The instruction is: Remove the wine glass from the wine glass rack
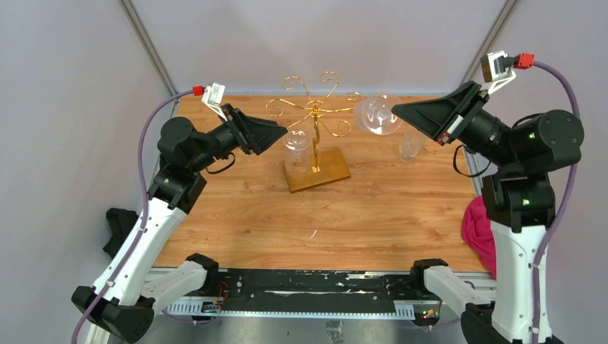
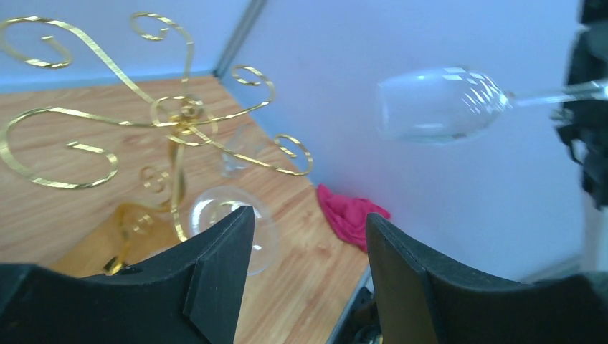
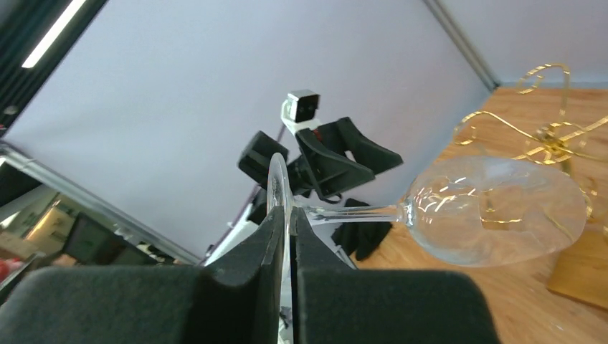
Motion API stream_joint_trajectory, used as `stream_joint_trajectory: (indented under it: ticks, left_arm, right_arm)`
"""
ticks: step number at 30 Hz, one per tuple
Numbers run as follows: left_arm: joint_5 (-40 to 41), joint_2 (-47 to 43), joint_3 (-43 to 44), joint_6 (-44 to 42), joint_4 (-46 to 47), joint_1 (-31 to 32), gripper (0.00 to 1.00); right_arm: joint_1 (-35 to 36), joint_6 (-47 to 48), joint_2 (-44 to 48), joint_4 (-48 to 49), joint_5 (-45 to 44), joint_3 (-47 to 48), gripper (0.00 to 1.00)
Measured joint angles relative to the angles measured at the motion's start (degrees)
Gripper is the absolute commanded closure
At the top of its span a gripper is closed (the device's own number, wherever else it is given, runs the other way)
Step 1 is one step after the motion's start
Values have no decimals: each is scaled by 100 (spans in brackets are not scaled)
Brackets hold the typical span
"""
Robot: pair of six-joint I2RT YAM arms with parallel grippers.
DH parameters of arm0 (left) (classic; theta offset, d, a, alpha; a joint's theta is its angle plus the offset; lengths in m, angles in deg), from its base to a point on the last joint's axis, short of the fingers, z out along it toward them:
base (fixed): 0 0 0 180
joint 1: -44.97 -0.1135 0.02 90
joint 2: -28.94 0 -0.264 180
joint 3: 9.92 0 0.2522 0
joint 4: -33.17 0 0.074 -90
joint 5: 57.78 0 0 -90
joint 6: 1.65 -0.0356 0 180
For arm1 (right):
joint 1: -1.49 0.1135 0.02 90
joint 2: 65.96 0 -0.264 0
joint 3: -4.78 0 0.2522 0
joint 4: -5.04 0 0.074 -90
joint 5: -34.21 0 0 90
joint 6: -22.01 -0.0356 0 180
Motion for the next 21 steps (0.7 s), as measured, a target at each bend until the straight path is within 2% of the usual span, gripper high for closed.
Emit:
stream_joint_trajectory:
  ticks: [2,3,4,5,9,13,14,18,21]
  left_arm:
    - [-369,-13,-269,210,704,0,37]
    - [-669,-35,-505,411,1386,0,38]
    - [-721,-37,-533,442,1480,0,38]
    - [-892,-48,-664,621,1982,0,40]
    - [-1427,0,-1108,1552,4277,0,49]
    - [-1725,461,-1196,2667,6533,-13,48]
    - [-1781,726,-1196,3121,7331,-55,48]
    - [-1810,1261,-1270,3932,8393,-315,46]
    - [-1810,1381,-1322,4192,8671,-444,45]
  right_arm:
    - [4,-428,-129,664,190,-79,100]
    - [15,-643,-238,986,256,-109,100]
    - [48,-815,-348,1235,317,-111,100]
    - [85,-951,-435,1451,343,-109,100]
    - [492,-1305,-905,2046,367,-101,100]
    - [1110,-1484,-1182,2452,356,-98,100]
    - [1213,-1510,-1215,2535,356,-79,100]
    - [1320,-1552,-1228,2743,348,85,100]
    - [1392,-1556,-1224,2885,317,284,100]
